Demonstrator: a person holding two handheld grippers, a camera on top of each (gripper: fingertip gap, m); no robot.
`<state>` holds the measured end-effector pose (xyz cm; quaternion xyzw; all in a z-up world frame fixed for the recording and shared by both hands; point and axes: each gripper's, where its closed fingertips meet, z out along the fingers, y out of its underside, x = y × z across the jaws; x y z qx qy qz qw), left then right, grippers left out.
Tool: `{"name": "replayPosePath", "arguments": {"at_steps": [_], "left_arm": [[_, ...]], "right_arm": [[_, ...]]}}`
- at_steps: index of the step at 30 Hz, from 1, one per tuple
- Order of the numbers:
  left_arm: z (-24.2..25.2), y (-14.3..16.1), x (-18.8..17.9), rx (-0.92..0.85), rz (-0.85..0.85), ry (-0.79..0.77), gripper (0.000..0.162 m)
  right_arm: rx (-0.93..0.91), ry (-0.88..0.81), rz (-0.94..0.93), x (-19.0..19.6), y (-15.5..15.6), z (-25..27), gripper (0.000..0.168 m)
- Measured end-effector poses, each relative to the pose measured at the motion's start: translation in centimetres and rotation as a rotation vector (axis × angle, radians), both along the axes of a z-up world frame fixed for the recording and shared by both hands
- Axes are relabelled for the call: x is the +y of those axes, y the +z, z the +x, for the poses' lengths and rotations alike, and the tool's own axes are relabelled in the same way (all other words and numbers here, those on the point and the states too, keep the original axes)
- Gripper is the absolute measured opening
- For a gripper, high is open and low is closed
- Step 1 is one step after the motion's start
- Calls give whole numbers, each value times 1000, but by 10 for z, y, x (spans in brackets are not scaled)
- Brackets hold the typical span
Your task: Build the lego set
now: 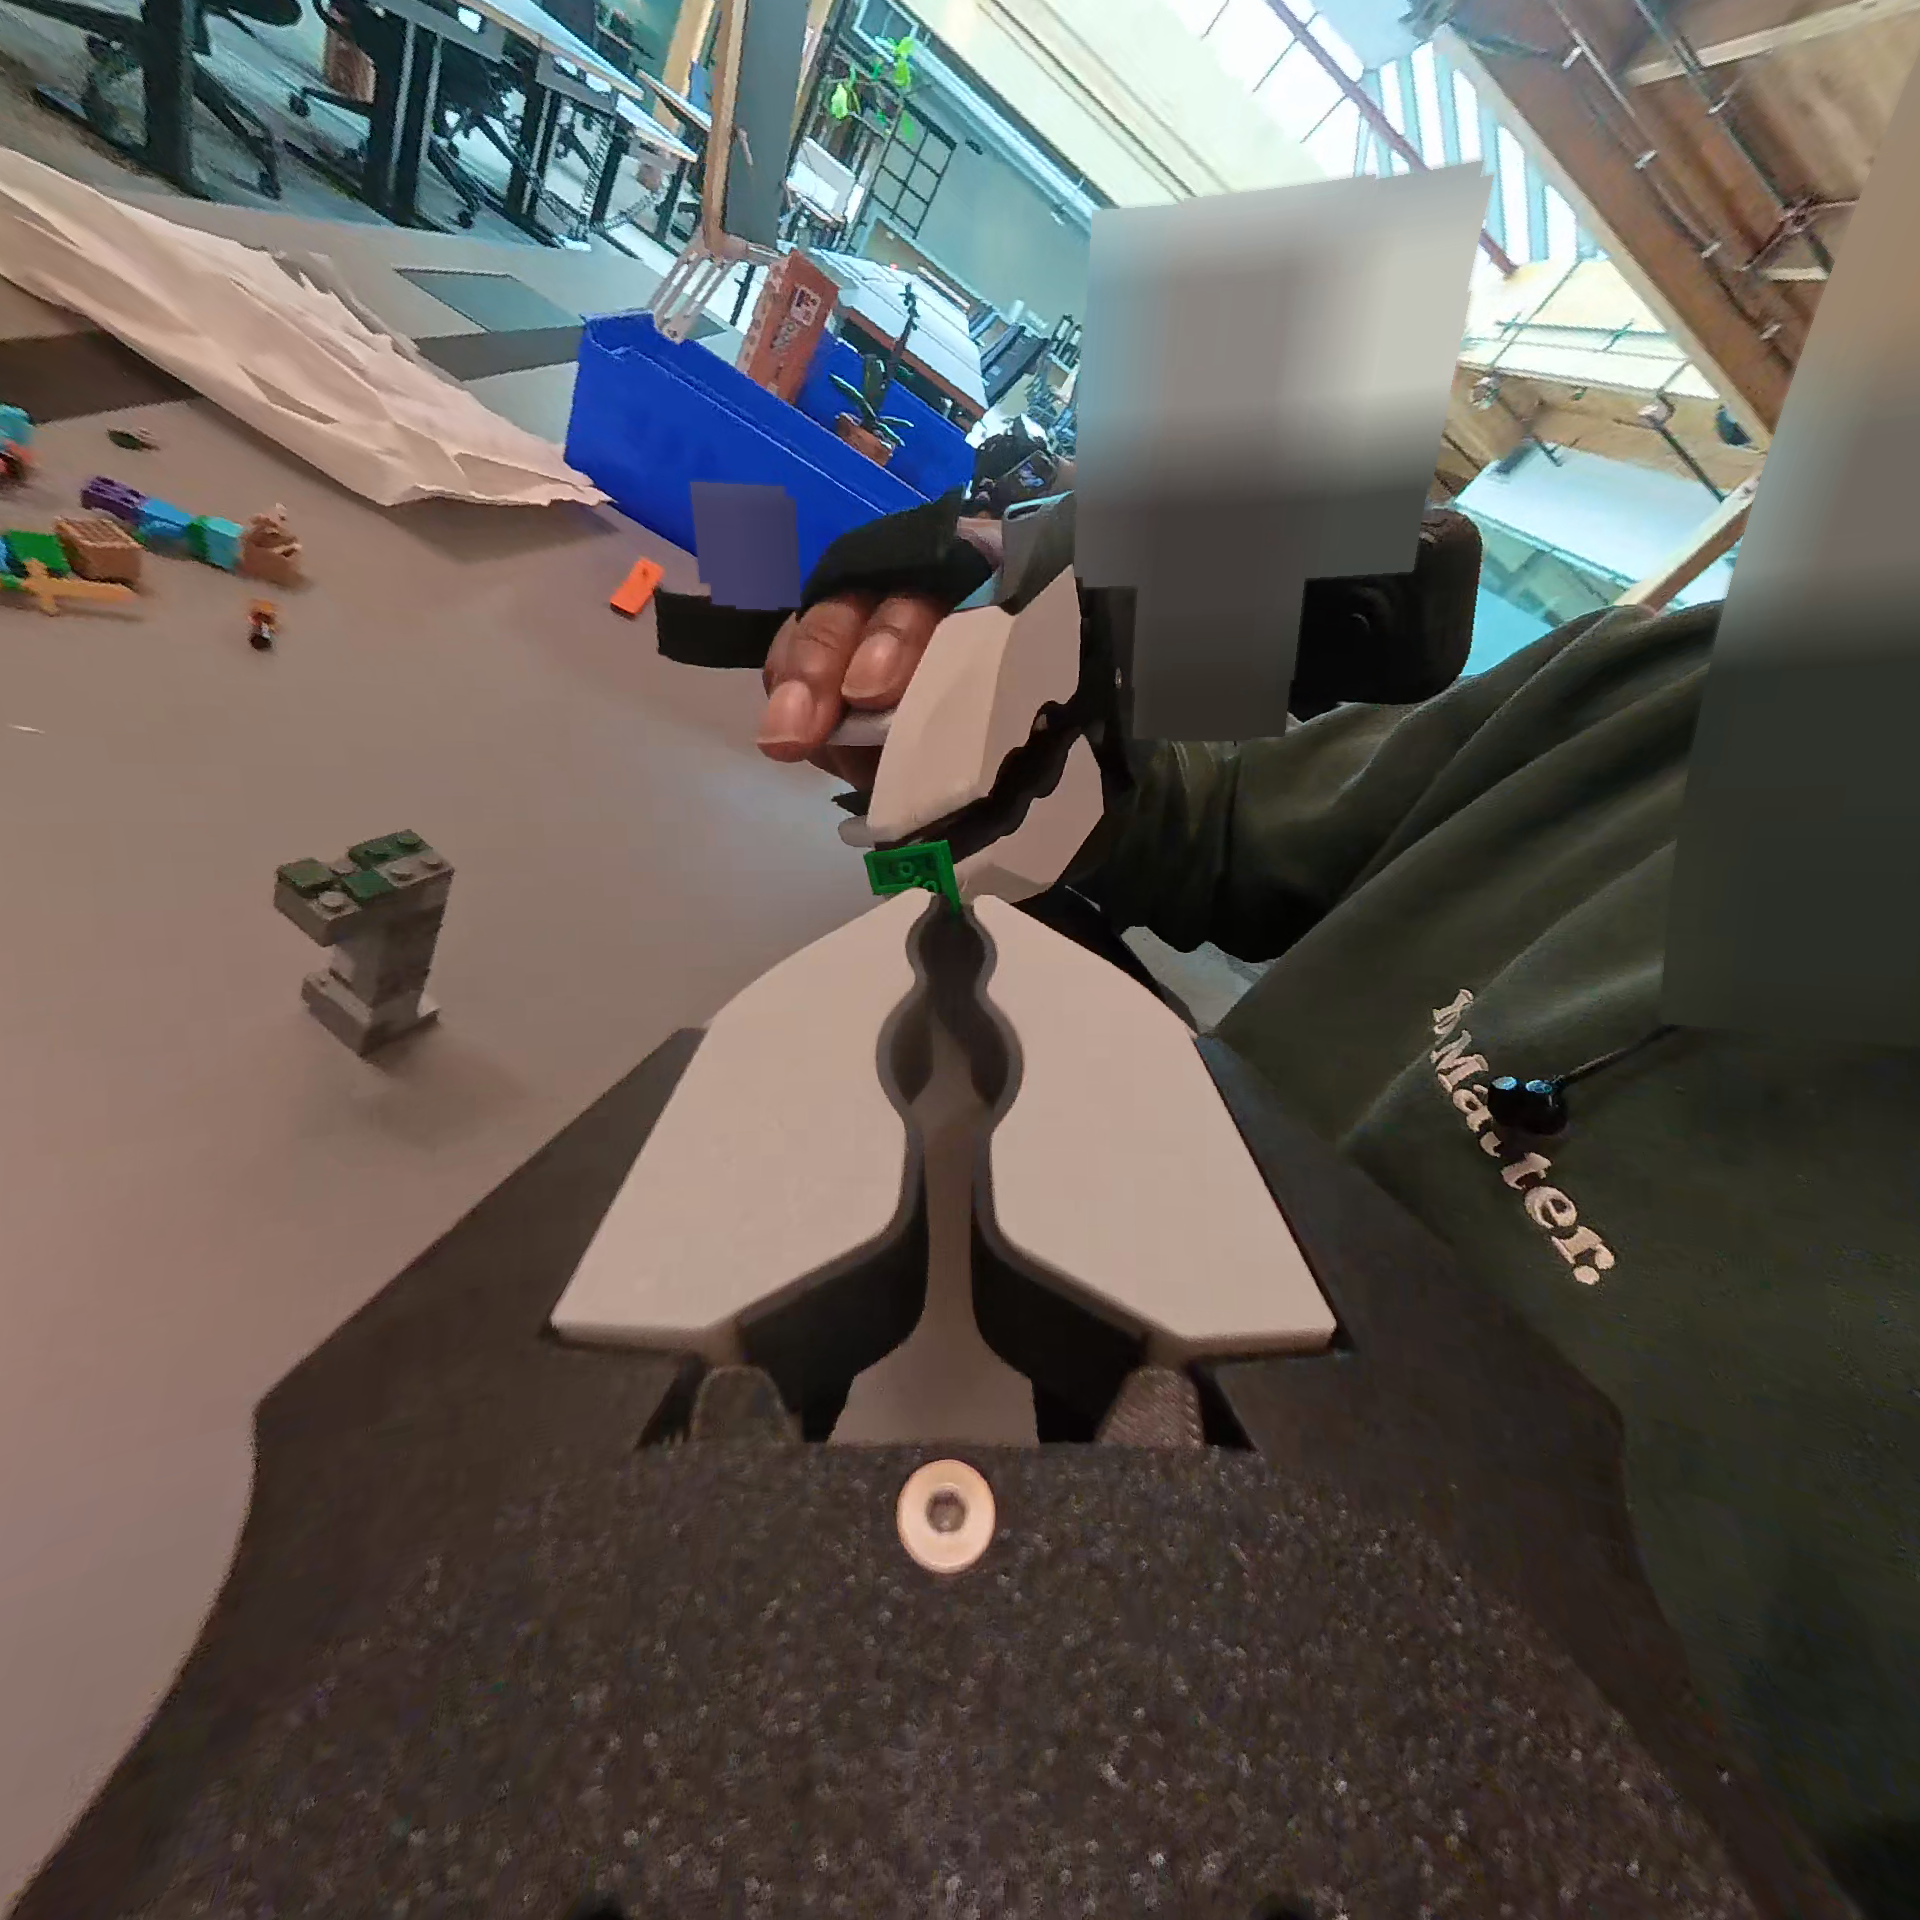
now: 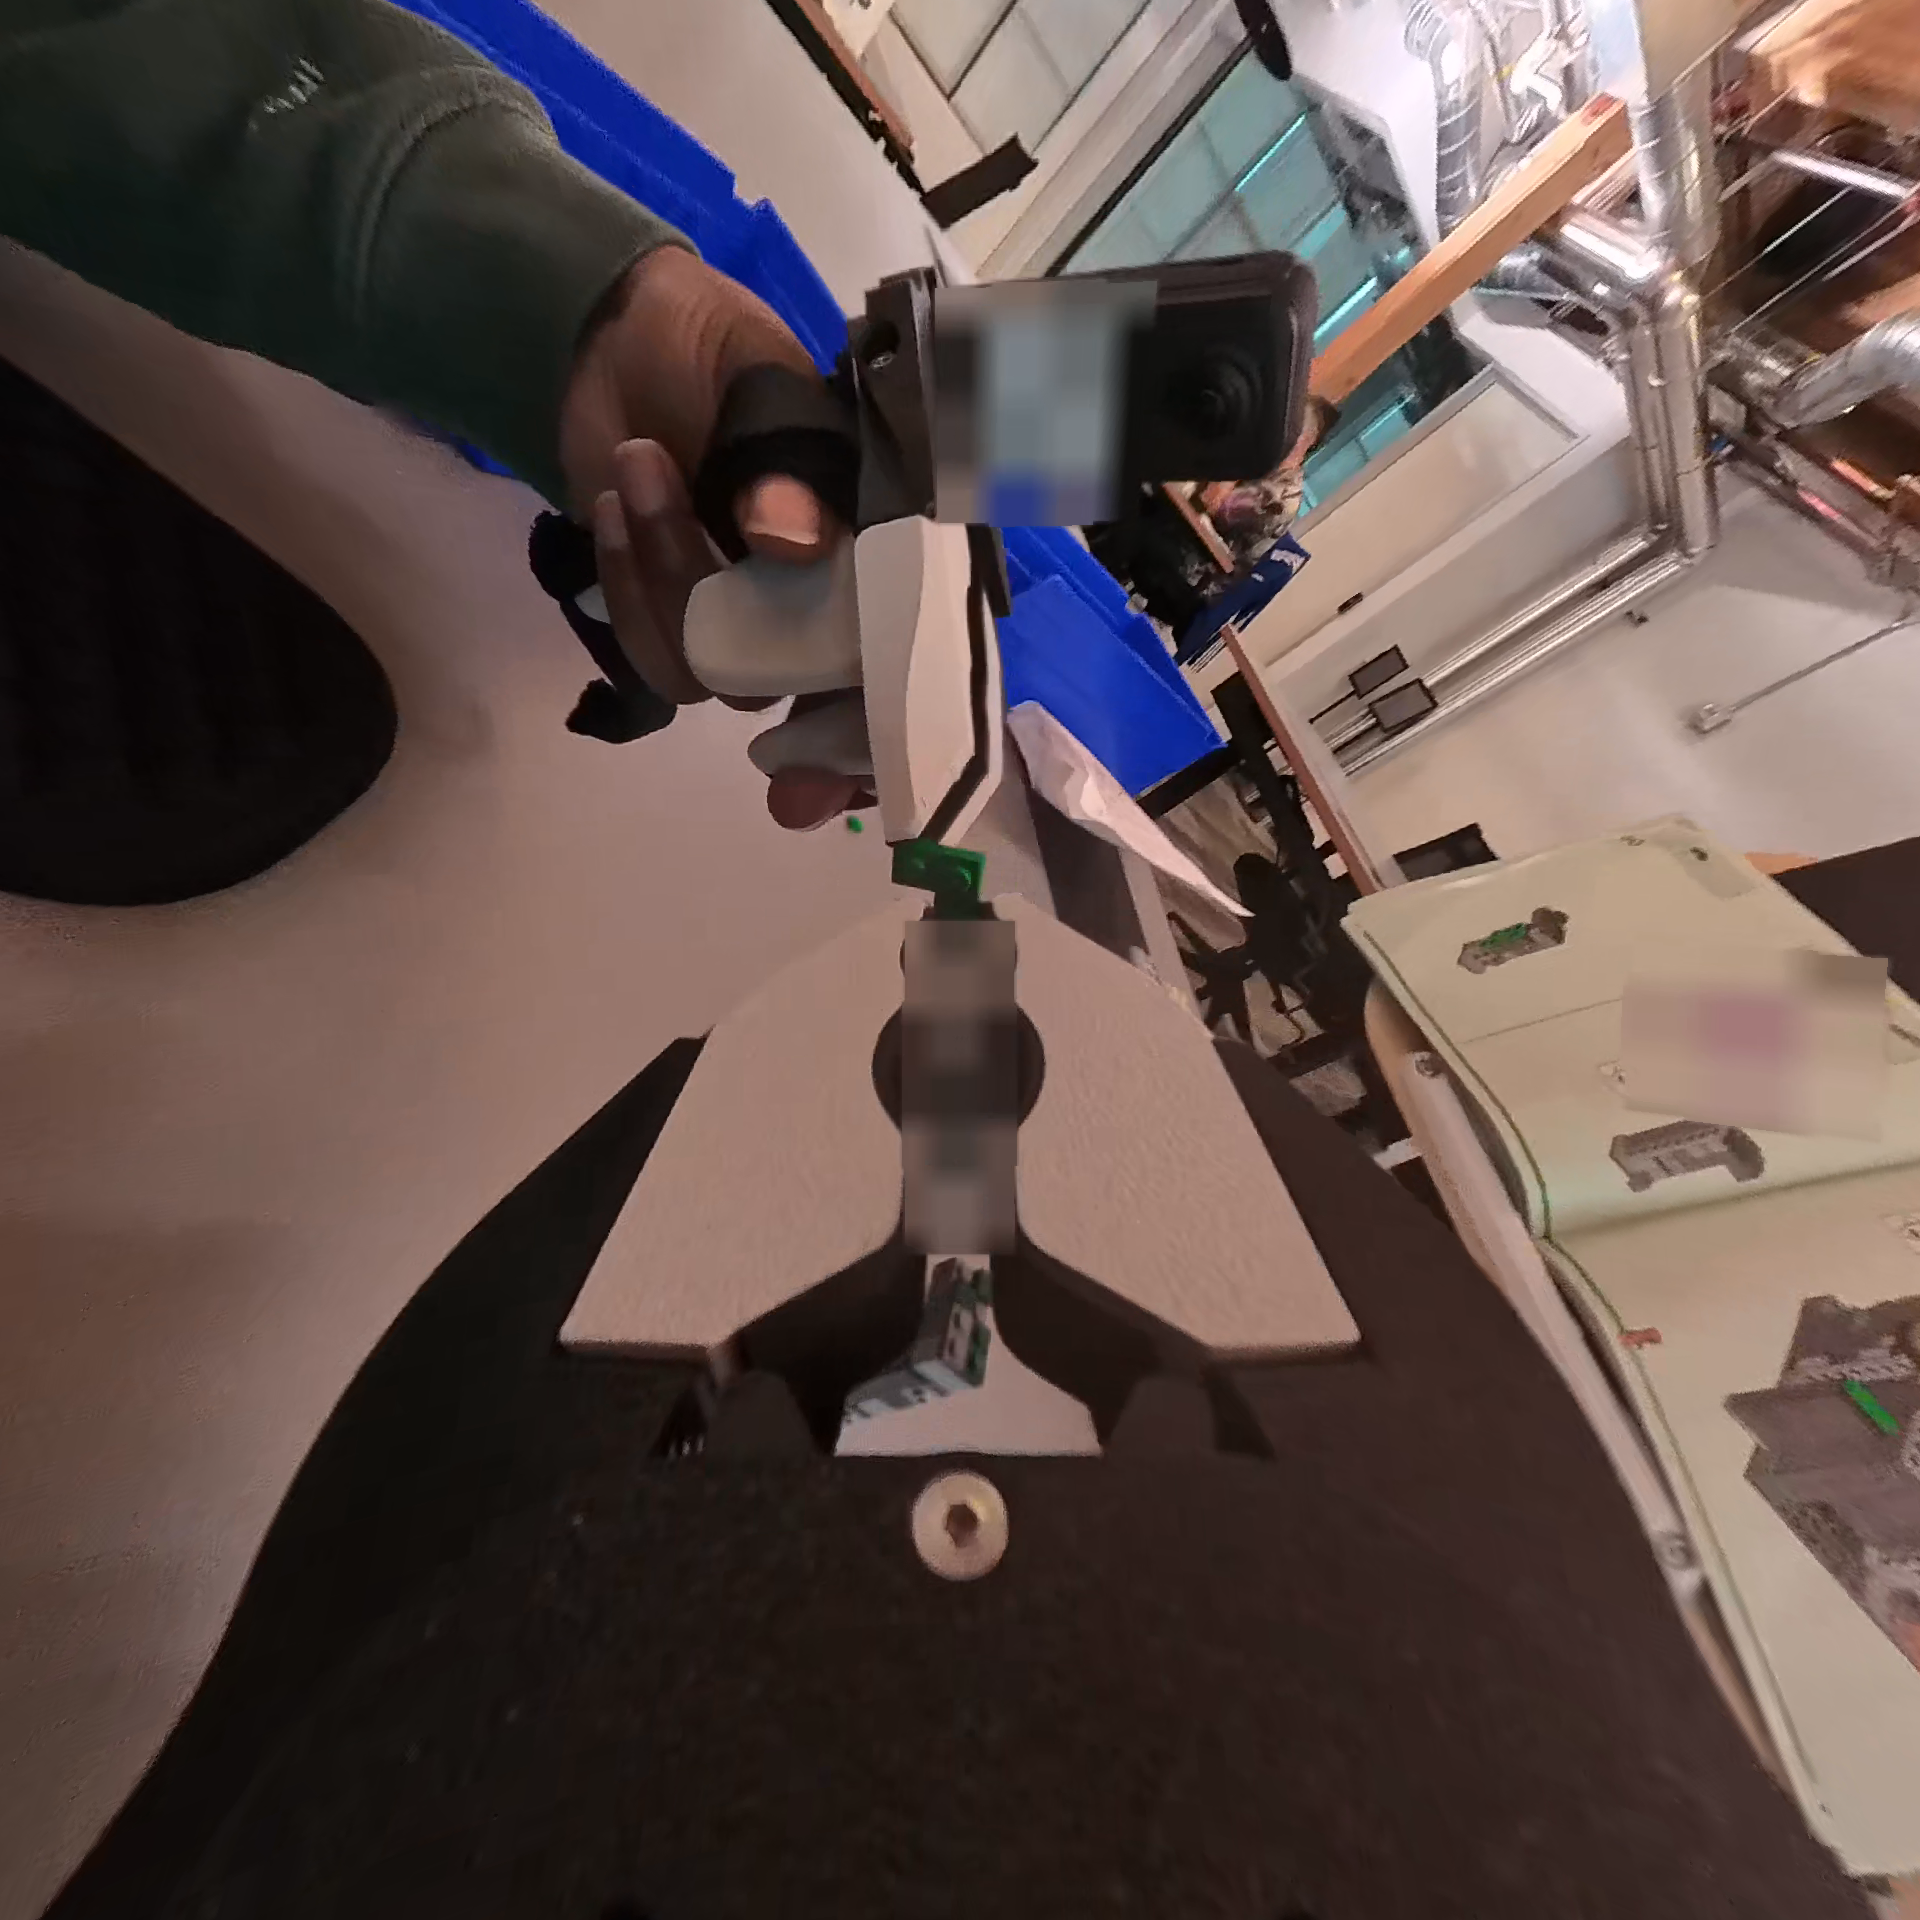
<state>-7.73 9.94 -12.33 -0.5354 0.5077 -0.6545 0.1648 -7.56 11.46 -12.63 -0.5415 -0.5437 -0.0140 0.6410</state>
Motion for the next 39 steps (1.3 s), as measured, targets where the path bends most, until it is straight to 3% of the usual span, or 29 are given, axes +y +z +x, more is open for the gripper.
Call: {"name": "replayPosePath", "arguments": {"at_steps": [11,15,20,24,33,39], "left_arm": [[-5,-24,-12,22,-82,-40,1],[-3,-41,-10,55,45,33,5],[-4,-70,29,144,379,310,9],[-7,-80,41,184,538,408,11],[-19,-95,42,232,563,440,10],[-16,-100,40,239,560,436,10]], "right_arm": [[-43,48,-130,-13,-25,-4,6],[-67,20,-421,-20,-54,9,5],[-192,-237,-879,-11,-117,58,6],[-179,-332,-1096,-1,-143,60,6],[-258,-421,-1155,17,-160,38,6],[-202,-413,-1134,18,-157,35,15]]}}
